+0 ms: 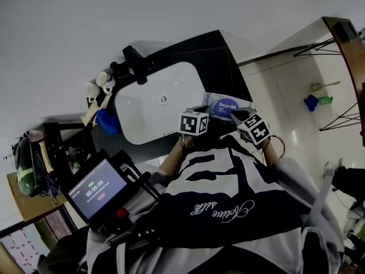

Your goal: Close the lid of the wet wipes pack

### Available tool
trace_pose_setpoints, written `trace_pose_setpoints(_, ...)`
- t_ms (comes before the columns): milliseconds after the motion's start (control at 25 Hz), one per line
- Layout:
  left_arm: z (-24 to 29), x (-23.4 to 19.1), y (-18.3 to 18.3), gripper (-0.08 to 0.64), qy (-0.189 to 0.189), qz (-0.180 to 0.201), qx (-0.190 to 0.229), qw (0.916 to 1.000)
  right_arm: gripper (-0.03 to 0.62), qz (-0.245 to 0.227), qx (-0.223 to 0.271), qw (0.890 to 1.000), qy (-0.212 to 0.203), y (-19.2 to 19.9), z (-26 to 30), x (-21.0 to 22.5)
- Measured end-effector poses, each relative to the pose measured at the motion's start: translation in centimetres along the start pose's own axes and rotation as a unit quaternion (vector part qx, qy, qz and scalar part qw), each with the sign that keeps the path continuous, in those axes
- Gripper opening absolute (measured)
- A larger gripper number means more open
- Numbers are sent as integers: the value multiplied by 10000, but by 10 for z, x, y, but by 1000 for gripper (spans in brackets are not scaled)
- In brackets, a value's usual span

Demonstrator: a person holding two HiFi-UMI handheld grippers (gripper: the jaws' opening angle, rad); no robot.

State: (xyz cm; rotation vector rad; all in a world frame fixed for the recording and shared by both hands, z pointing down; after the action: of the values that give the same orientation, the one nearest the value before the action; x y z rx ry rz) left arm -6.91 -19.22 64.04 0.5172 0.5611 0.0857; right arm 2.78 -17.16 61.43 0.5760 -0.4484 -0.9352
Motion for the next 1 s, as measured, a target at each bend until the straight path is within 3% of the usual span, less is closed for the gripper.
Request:
trace_pose_setpoints(120,0,0,1,-2,50,-4,-10,10000,-3,-250,-234,9994,88,2,4,-2)
trace_pose_setpoints(480,0,1,2,-2,98,56,-47,9999,-3,-4,-546,9985,-1,3,6,0)
trace_pose_setpoints(720,0,2,0,-2,64,131,18,9999,-3,390,-38,9990,224,1,3,4)
trace_pose_setpoints(1000,-18,4,-14,-2,16,111,452,9989,-3,898,585,9923,623,-17,-18,19)
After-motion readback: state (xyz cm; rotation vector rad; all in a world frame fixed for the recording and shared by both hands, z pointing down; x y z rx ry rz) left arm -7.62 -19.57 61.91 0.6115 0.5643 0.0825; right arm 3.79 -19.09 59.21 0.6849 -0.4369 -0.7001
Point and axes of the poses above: the fingertips, and each gripper's own axes: z forward along the fingers, x to its right, y out of its underside, the point moved 1 cm from there along -z, backward along the fingers, and after that the axes turned 8 degrees about -z, right-handed, at the moved point
